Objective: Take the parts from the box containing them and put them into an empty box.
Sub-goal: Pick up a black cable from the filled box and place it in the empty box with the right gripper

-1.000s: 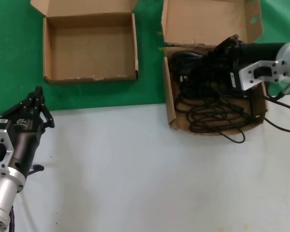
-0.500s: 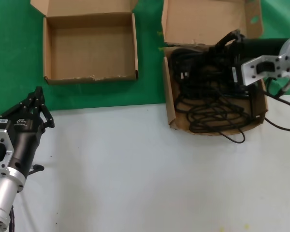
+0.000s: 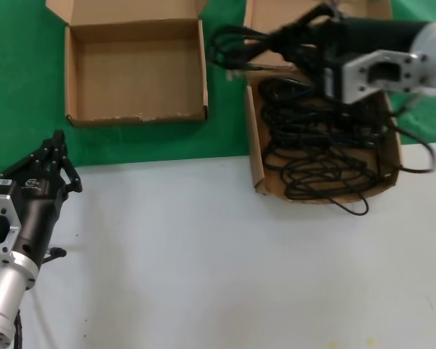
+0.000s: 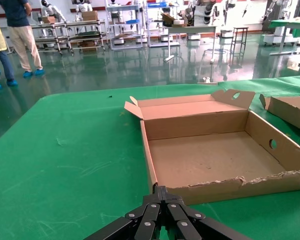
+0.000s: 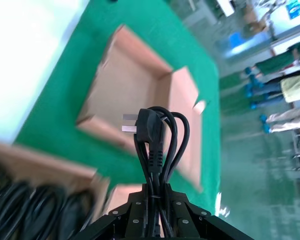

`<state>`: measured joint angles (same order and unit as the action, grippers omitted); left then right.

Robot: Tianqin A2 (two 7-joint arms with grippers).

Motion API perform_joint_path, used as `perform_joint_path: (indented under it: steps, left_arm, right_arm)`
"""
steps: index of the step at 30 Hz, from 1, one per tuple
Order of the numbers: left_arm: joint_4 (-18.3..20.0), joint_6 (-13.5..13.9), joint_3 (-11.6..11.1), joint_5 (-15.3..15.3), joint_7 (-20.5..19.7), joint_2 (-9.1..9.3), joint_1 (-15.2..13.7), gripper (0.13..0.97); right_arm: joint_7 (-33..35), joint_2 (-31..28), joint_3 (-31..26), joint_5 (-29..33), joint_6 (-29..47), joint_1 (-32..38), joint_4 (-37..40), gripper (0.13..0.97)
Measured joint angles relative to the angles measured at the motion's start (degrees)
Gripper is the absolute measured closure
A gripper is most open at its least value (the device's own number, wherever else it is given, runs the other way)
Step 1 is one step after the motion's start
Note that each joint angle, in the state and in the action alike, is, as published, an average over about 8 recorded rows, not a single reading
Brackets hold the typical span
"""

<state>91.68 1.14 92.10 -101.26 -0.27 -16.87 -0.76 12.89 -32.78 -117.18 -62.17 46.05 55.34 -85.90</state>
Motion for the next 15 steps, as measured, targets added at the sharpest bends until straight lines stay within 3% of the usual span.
perform_joint_path:
  steps: [7,15]
  left_arm:
    - [0.00,0.00,0.00,0.00,0.00,0.00,0.00,0.952]
    - [0.00,0.00,0.00,0.00,0.00,0.00,0.00,0.952]
  right_arm:
    - [-2.81,6.15,-1.25,3.10,-1.38,0.65,-1.30,0.890]
    - [-1.13,14.47,-4.02,5.97,-5.28,2.02,4.34,0.890]
